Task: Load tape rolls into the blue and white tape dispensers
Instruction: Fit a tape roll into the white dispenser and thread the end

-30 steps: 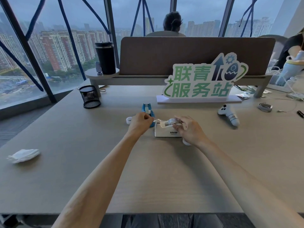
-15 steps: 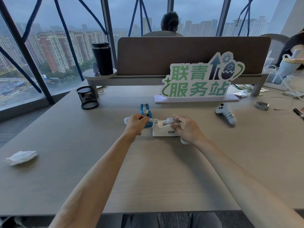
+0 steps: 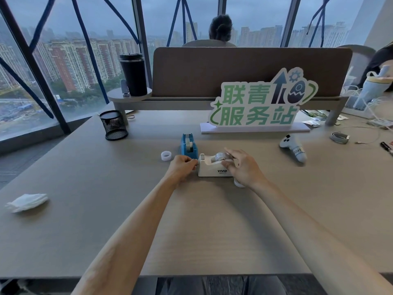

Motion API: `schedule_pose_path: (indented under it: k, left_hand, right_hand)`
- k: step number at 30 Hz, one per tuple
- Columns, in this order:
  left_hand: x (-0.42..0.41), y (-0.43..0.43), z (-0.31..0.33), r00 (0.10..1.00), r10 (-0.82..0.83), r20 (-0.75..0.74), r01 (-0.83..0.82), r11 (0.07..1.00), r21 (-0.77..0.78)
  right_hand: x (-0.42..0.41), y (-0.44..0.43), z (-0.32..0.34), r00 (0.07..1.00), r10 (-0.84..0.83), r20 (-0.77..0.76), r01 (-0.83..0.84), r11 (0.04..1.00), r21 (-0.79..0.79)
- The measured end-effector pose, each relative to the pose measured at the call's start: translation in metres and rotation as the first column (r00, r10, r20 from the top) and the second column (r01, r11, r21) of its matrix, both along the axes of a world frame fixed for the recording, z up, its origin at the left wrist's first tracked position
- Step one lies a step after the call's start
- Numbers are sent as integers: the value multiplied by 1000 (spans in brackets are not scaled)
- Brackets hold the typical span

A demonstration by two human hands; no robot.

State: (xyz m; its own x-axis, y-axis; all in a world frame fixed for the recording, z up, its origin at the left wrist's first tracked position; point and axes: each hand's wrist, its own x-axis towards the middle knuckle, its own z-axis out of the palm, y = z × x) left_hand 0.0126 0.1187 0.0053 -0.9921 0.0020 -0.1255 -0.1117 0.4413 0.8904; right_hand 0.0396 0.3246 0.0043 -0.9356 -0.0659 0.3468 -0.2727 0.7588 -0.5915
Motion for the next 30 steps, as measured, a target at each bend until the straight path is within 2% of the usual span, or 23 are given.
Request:
schedule_pose_path:
  k: [7,11,15,23,30]
  left_hand:
    - [-5,4,-3,999,4,-40,-10,988,-153]
    - [0,-1,-13,986,37,-162,-75,970,-230]
    - [6,-1,-19,969,0,-245,-65,964,-257]
    - [16,-2,-14,971,-187,-150,101,887,-451]
    - [11,7,-10,959,-201,-201,78,866,-494]
  right_hand:
    - [0,-2,0,1000,-8,14,8,1000,-12]
    - [2,-2,1,1000,-12,19,13,1000,-24]
    - [2,-1,1,1000,-8,23,9,1000,-20]
    - [2,-2,0,999,-15,32,16,999,-50]
    - [7,8,4,997,-29,76,37,993,-108]
